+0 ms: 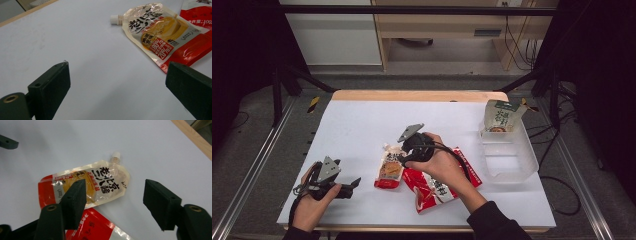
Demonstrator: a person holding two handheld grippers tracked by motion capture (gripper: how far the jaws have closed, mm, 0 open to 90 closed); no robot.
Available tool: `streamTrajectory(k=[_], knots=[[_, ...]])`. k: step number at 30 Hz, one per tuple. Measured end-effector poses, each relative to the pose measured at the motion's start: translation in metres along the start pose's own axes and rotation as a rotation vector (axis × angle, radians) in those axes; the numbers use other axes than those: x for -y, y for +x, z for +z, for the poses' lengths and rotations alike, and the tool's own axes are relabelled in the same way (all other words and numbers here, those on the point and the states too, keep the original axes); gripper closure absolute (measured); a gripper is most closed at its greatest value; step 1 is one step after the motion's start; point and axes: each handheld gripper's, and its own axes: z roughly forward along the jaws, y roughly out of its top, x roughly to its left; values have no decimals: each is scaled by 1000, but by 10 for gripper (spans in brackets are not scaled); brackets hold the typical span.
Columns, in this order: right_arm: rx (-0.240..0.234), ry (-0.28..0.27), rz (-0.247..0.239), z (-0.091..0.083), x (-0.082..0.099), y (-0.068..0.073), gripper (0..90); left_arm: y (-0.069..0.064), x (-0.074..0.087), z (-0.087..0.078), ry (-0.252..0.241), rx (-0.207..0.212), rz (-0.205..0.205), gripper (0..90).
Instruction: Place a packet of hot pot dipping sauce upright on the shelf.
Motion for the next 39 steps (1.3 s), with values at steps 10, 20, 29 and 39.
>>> streamTrajectory(k=[10, 20, 29, 39], knots=[[-7, 22, 92, 45, 1, -13, 444, 0, 0, 0, -4, -1, -5, 57], [-1, 61, 153, 80, 7, -27, 458, -1, 0, 1, 9, 3, 13, 57], [-39, 86, 191, 94, 14, -31, 453, -2, 0, 2, 7, 6, 8, 57], [-62, 111, 218, 98, 16, -27, 514, -2, -1, 2, 8, 7, 11, 57]])
